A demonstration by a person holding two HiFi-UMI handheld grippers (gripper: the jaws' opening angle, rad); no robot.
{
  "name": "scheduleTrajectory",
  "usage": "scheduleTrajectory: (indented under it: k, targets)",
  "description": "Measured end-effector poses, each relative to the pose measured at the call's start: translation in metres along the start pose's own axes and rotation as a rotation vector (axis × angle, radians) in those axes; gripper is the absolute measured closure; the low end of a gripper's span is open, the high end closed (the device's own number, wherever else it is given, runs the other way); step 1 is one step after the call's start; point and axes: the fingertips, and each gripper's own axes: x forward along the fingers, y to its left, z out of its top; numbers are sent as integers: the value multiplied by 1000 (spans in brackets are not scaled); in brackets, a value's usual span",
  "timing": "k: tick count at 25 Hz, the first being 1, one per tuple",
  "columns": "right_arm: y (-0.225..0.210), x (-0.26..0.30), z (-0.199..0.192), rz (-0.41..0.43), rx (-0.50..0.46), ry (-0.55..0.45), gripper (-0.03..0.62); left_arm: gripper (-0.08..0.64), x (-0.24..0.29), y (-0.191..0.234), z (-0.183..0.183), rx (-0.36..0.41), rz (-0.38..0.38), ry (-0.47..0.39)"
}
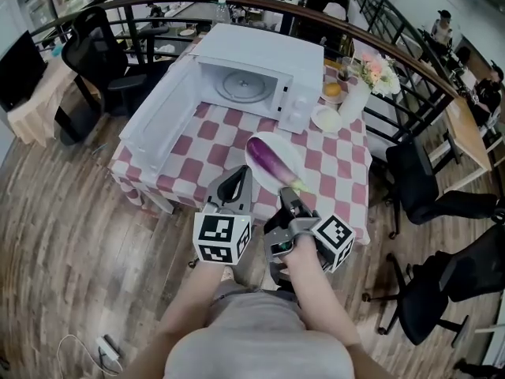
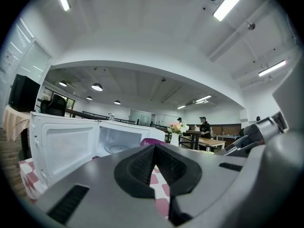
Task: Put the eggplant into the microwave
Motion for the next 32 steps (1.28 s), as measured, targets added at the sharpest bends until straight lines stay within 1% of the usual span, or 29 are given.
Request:
scheduleTrajectory:
  k: [6,13,21,32]
  targets:
    - [10,31,-22,-1,-1,-19,555,555,8,35,9,12,-28,5]
    - [18,56,-38,14,19,-60,555,555,12,65,13,18,-59,12]
    - [15,71,-44,-17,17,-78,555,555,14,87,15,7,-54,11]
    - [16,123,-38,-36,4,-56,555,555,50,114,18,16,-40,15]
